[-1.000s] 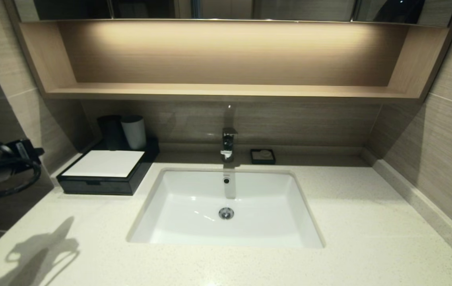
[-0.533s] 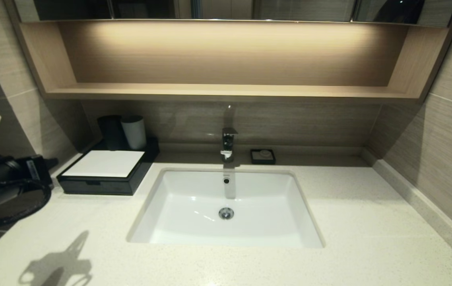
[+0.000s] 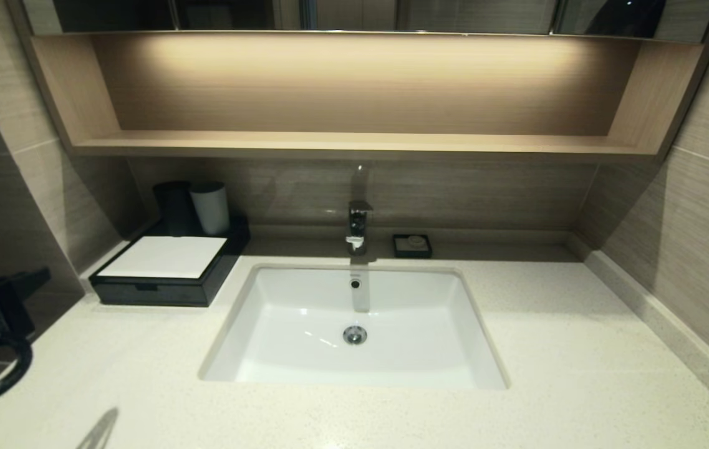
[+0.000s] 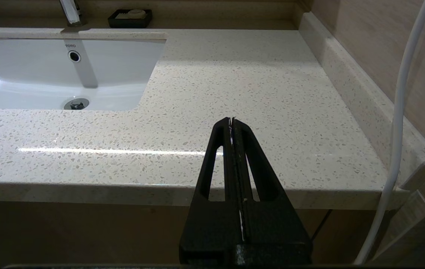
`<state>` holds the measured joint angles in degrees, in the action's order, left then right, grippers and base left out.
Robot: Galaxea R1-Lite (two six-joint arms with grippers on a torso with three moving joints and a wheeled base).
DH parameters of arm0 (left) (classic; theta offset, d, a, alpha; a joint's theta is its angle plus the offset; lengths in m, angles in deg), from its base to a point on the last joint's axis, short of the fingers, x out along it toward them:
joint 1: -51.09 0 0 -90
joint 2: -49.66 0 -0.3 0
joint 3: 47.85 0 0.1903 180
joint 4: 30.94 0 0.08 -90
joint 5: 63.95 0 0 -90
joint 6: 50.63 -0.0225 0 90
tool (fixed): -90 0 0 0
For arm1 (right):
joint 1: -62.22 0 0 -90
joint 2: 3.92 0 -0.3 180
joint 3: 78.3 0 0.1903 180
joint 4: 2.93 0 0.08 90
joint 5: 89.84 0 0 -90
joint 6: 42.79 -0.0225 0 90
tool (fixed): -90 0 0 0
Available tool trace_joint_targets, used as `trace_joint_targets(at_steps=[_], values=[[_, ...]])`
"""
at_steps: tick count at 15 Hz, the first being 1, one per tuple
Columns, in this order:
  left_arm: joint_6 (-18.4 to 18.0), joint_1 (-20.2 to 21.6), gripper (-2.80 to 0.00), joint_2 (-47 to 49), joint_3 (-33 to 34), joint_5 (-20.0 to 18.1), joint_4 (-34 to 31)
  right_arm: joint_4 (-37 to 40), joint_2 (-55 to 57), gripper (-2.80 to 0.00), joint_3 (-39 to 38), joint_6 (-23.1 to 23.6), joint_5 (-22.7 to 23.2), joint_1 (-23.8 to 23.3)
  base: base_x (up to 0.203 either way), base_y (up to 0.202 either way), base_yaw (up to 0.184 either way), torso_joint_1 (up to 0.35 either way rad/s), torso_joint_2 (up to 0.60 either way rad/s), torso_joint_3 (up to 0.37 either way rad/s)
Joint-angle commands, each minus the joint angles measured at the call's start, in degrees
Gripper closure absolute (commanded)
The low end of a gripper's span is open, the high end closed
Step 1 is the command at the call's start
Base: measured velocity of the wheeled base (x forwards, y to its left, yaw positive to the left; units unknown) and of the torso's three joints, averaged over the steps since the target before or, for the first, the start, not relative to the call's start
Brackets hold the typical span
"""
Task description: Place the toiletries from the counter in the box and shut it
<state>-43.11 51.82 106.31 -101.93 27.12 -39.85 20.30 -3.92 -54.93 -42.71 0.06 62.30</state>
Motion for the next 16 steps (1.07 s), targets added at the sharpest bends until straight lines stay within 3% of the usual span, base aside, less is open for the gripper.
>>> trace_joint_targets(at_steps=[1,4,8,16], values=[[0.0,0.0,0.0,-9.0,1.1,0.0,-3.7,0.0,0.0,0.0,0.0,0.0,0.0,0.0,0.0,0.0,0.0,0.0,0.0,0.0],[-1.0,0.0,0.0,-16.5,4.5,0.1,-6.6,0.0,0.0,0.0,-0.1,0.0,0.0,0.0,0.0,0.0,0.0,0.0,0.0,0.0],[-5.3,-0.7,0.0,-26.3,12.1,0.1,-7.0,0.0,0.0,0.0,0.0,0.0,0.0,0.0,0.0,0.0,0.0,0.0,0.0,0.0],[-6.0,-1.1,0.0,-38.3,21.9,0.2,-7.1,0.0,0.0,0.0,-0.1,0.0,0.0,0.0,0.0,0.0,0.0,0.0,0.0,0.0]])
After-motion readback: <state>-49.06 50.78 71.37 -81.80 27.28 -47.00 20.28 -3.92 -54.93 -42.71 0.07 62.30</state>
